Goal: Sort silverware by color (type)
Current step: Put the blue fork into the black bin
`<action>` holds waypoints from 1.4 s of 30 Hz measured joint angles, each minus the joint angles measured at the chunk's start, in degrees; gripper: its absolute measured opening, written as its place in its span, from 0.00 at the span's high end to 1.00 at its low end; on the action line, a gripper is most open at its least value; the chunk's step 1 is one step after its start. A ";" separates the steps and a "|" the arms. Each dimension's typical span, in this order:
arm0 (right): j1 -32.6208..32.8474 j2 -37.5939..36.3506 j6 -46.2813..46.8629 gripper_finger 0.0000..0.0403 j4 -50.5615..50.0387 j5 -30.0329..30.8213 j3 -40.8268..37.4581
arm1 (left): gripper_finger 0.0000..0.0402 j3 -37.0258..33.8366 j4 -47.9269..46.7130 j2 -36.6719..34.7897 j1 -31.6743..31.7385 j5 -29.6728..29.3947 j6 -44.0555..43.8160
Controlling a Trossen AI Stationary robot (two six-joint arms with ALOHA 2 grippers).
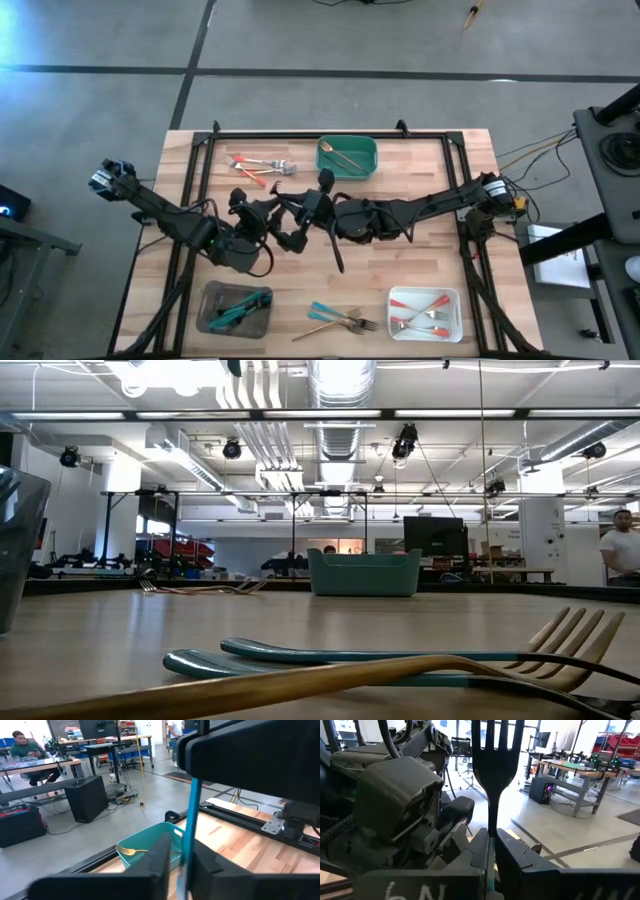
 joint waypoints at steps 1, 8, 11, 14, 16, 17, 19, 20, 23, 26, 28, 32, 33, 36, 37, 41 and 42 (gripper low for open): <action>0.00 0.00 -0.05 0.97 0.00 0.02 0.00 | 0.97 0.00 0.00 0.00 0.00 0.00 0.00; -0.02 0.00 0.07 0.97 -0.22 0.06 0.00 | 1.00 0.00 -0.11 -0.07 -0.02 0.78 1.55; -0.02 0.00 0.58 0.97 -0.34 0.04 0.00 | 1.00 0.00 -0.13 -0.34 -0.02 2.02 1.62; -0.02 -0.59 1.72 0.97 -1.99 -0.03 0.00 | 1.00 0.00 -0.29 -1.03 -0.02 4.14 1.66; -0.02 -1.31 2.26 0.96 -3.70 -0.29 0.00 | 1.00 0.00 -0.29 -1.67 -0.03 4.96 1.69; -0.02 -1.63 2.30 0.95 -4.54 -0.37 0.00 | 1.00 0.00 -0.35 -2.05 -0.13 5.28 1.74; -0.02 -2.26 2.16 0.92 -5.69 -0.19 0.00 | 1.00 0.00 -0.37 -2.86 -0.15 6.01 1.91; -0.02 -2.50 2.05 0.89 -6.31 0.05 0.00 | 1.00 0.00 -0.37 -3.24 -0.18 6.01 1.97; -0.02 -3.35 2.02 0.80 -7.60 0.02 0.00 | 1.00 0.00 -0.62 -4.32 -0.32 6.02 3.25; -0.02 -4.38 2.13 0.72 -10.03 0.04 0.00 | 1.00 0.00 -1.22 -5.12 -0.37 6.86 4.29; 0.00 -5.08 3.13 0.67 -12.18 0.03 0.00 | 1.00 0.00 -1.81 -6.02 -0.54 8.55 4.88; 0.00 -7.40 9.46 0.61 -19.58 0.02 0.00 | 1.00 0.00 -4.85 -7.55 -1.93 12.86 3.31; 0.00 -8.06 11.25 0.60 -21.63 0.02 0.00 | 1.00 0.00 -5.68 -8.01 -2.48 13.93 2.44; 0.13 -10.15 15.81 0.60 -27.92 -0.82 0.00 | 1.00 0.00 -8.97 -9.55 -4.53 18.43 -0.40; 0.25 -10.53 17.28 0.61 -29.93 -1.04 0.00 | 1.00 0.00 -10.50 -10.04 -5.19 20.16 -2.18; 0.67 -11.85 22.13 0.64 -36.80 -2.21 -0.02 | 1.00 0.00 -18.82 -12.19 -9.04 25.30 -13.43; 0.78 -12.09 22.22 0.64 -38.99 -1.06 -0.07 | 1.00 0.00 -21.06 -12.68 -10.37 27.87 -15.79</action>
